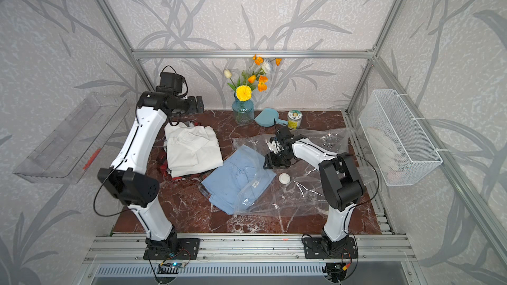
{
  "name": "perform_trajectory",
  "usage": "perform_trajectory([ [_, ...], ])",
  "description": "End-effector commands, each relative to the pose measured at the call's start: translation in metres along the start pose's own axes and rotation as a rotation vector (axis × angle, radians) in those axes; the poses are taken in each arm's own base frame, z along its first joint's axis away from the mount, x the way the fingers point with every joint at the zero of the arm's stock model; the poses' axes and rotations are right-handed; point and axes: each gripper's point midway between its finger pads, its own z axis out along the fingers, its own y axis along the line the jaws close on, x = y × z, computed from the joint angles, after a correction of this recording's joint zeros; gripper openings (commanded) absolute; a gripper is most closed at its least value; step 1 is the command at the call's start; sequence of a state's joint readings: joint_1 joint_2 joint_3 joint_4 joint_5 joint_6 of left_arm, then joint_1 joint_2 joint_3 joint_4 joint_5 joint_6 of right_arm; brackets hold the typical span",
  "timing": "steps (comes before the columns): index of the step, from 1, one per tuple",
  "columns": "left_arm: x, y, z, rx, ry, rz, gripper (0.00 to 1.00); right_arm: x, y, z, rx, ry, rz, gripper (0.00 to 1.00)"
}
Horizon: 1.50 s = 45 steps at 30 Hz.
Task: Take the shirt out of the vacuum bag
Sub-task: Adjust the shirt at the center of the board, then move the vacuum bag to the center of the board.
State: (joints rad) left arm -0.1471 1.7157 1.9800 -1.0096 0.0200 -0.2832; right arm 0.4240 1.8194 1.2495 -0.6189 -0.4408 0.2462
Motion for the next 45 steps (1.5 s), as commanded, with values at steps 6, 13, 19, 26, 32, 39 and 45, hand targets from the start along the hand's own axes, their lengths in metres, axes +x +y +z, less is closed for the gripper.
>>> perform_trajectory([
  [6, 0.165, -0.034, 0.014, 0.121, 0.327, -0.023, 1.0, 0.005, -0.002, -0.016, 0.026, -0.002, -0.007, 0.67],
  [13, 0.245, -0.024, 0.035, 0.064, 0.483, 0.01, 0.96, 0.022, -0.007, -0.014, 0.03, 0.012, 0.01, 0.68],
  [19, 0.29, -0.039, 0.059, 0.033, 0.538, 0.055, 0.91, 0.032, -0.011, -0.011, 0.034, 0.023, 0.025, 0.68],
  [26, 0.344, -0.068, 0.083, 0.034, 0.625, 0.111, 0.82, 0.035, -0.017, -0.011, 0.053, 0.026, 0.036, 0.68],
  [32, 0.384, -0.098, 0.09, 0.1, 0.689, 0.071, 0.77, 0.029, -0.024, -0.028, 0.061, -0.026, 0.064, 0.68],
  [39, 0.401, -0.147, 0.076, 0.197, 0.706, 0.06, 0.78, 0.025, -0.035, -0.043, 0.073, -0.047, 0.094, 0.69],
  [45, 0.338, -0.133, 0.048, 0.144, 0.567, 0.122, 0.89, 0.03, -0.04, -0.032, 0.069, -0.015, 0.106, 0.69],
])
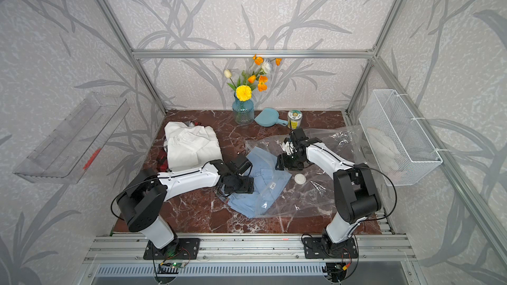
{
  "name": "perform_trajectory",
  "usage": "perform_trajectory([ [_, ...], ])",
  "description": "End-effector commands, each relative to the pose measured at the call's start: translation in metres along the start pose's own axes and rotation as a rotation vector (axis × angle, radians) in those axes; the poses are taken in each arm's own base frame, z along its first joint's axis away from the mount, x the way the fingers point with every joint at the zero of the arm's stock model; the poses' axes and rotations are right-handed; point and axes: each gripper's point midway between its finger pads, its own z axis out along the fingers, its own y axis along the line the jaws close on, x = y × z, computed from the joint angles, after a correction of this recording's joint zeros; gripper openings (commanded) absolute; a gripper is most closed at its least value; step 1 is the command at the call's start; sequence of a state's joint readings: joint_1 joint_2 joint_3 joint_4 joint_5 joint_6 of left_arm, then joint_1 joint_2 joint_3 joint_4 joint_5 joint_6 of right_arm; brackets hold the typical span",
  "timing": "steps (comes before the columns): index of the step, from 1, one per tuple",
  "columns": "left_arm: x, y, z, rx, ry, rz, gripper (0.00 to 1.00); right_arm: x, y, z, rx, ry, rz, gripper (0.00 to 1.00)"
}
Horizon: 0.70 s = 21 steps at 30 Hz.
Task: Take the shirt out of the vacuum bag
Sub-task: Move the vacuum bag to the center of the board.
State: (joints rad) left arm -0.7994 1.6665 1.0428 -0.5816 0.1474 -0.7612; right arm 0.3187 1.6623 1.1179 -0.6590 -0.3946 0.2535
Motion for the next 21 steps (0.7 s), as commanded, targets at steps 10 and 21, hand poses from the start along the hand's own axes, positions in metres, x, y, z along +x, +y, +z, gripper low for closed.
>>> perform_trajectory([
  [10, -0.081, 0.028, -0.083, -0.165, -0.082, 0.235, 0.93, 0.008, -0.006, 0.013, 0.008, 0.045, 0.012, 0.69],
  [21, -0.115, 0.01, -0.037, -0.152, 0.009, 0.425, 0.76, 0.01, -0.008, 0.015, 0.012, 0.049, 0.012, 0.69],
])
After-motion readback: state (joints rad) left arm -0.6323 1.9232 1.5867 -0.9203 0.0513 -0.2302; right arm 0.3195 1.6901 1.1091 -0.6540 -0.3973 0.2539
